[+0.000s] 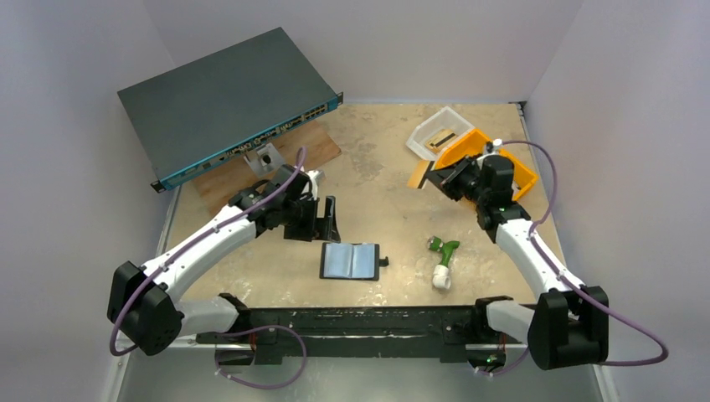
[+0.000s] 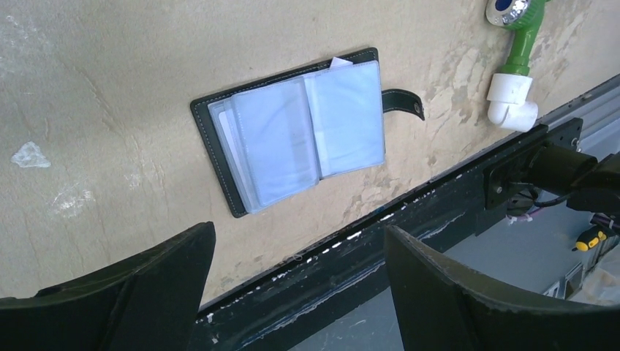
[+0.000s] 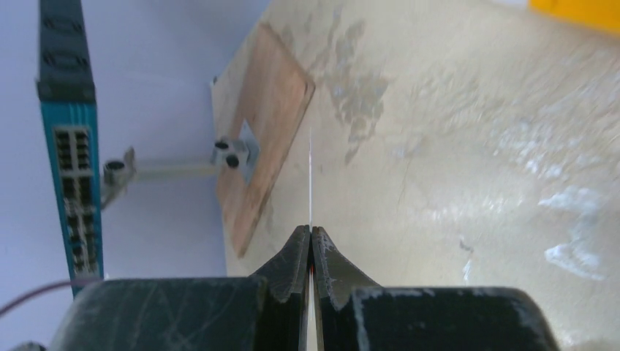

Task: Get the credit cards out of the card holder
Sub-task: Place the credit card in the storage box.

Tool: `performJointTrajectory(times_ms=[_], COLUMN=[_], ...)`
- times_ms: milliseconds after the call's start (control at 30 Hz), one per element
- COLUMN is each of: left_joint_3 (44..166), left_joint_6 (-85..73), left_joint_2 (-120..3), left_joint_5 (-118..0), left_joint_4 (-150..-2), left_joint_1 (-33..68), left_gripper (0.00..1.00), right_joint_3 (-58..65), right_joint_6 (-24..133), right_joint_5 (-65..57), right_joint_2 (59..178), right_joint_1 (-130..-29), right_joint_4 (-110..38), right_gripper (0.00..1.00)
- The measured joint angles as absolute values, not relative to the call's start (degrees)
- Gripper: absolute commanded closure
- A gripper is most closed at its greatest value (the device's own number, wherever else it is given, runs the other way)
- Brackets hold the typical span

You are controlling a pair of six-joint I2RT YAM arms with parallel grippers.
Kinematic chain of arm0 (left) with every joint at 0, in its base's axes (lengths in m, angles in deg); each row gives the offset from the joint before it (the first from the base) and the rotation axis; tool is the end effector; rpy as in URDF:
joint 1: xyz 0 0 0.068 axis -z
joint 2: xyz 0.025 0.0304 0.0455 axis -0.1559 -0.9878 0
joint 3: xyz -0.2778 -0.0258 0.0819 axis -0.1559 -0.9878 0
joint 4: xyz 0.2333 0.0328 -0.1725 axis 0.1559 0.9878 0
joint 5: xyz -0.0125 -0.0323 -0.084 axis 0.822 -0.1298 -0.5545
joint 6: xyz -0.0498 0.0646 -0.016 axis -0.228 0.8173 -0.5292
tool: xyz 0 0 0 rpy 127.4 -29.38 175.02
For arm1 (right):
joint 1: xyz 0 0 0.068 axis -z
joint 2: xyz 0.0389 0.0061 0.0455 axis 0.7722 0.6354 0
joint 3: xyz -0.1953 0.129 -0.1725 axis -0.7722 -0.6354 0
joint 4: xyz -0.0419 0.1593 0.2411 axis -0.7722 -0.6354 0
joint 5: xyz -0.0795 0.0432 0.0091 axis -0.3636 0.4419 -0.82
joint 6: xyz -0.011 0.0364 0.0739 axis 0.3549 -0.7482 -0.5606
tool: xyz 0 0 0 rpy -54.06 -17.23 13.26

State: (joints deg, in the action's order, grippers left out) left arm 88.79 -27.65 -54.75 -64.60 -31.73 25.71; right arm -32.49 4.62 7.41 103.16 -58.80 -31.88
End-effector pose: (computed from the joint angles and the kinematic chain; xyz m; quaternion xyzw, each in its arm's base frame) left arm 0.2291 -0.1800 0.2425 0.0468 0.9532 -0.2508 0.1620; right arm 0.3037 0.0679 0.2484 0.2507 0.7859 0.4094 0.3898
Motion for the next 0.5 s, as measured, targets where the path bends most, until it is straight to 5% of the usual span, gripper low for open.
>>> performJointTrajectory(times_ms=[500], left_joint_3=[88.14], left_joint_6=[-23.32], left_joint_2=[-50.29], left_joint_5=[-65.36], left_joint_4=[-27.92], left_joint_1=[25.71], left_gripper=[0.14], right_joint_3=[-19.4], right_joint_6=[4.56], right_joint_5=[6.69], right_joint_2=[114.57], right_joint_1=[-45.8], right_joint_4=[-31.29], right_gripper=[1.0])
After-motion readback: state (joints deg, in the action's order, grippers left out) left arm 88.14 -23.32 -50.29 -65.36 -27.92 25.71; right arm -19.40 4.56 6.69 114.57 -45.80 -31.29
